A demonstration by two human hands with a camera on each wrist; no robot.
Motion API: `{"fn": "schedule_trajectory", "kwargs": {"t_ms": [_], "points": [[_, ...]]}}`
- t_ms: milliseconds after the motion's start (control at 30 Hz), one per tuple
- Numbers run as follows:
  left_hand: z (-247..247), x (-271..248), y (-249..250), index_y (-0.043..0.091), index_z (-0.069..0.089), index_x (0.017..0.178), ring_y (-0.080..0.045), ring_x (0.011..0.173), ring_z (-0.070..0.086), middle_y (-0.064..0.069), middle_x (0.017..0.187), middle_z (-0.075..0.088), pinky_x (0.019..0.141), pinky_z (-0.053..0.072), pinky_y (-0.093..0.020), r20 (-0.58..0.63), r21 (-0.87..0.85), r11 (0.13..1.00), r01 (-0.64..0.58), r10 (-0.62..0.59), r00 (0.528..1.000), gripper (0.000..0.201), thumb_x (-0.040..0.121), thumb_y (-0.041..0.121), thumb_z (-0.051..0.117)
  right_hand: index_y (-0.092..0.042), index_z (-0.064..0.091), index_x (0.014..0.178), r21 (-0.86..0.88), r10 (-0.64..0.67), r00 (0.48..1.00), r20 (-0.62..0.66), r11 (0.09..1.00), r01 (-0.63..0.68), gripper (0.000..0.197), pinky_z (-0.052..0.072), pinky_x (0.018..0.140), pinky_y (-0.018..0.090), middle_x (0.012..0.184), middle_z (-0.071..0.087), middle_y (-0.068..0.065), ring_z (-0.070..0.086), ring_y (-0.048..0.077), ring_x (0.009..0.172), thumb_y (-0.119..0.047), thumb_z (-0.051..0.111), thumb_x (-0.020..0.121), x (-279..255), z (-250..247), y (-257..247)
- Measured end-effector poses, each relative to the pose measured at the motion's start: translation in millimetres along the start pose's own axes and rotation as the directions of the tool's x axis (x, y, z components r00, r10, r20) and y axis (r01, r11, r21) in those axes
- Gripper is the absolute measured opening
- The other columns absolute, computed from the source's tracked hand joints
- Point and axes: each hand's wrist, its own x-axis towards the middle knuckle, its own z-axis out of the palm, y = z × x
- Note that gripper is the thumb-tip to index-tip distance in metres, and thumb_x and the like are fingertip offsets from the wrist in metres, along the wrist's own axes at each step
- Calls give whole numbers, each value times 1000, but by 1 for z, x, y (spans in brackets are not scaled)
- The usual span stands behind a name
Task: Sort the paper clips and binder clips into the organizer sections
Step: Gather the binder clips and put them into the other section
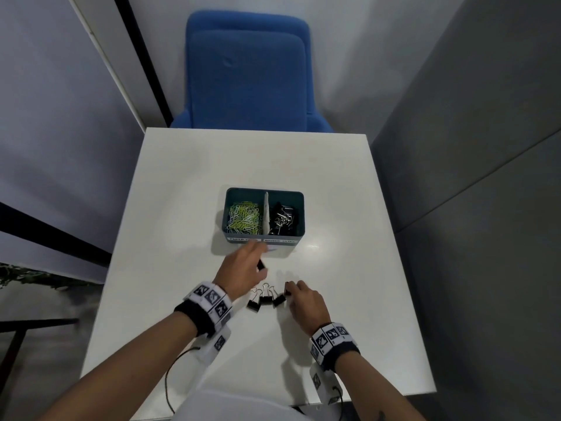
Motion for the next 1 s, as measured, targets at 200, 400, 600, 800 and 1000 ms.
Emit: {"fn": "schedule_trajectory", "kwargs": {"t_ms": [200,400,600,800,1000], "points": [[-49,67,45,18,54,119,-15,83,60,0,115,56,73,52,-30,-187,-181,983,-41,6,982,40,85,31,70,-13,59,107,245,87,989,-117,968,-56,32,50,67,37,93,63,7,61,29,78,-4,53,77,4,-41,-1],[-40,55,34,16,63,104,-14,74,62,0,93,67,67,53,-29,-190,-48,997,-59,49,981,17,89,25,65,-13,62,99,347,74,897,-436,933,92,28,44,66,28,88,63,3,57,20,74,3,56,77,39,-118,-16],[25,-5,-26,17,44,134,-24,118,48,-7,135,48,84,51,-36,184,205,977,57,-96,978,48,89,23,59,-18,55,122,285,16,869,-495,947,145,35,50,71,31,107,63,6,63,22,80,-11,61,88,67,-145,-30],[71,-47,-66,29,7,152,-38,144,14,-10,160,4,100,42,-47,354,367,930,-5,-134,926,82,89,23,59,-15,54,123,44,-138,974,-177,988,148,37,55,77,33,119,60,5,60,20,93,-7,56,87,39,-82,-23],[88,-66,-80,10,58,121,-31,96,62,-17,122,59,47,52,-27,293,428,897,-106,-27,956,103,21,-12,74,-25,34,140,-118,-156,968,198,976,182,75,49,91,43,155,21,13,33,35,131,-6,64,75,11,-12,8]]}}
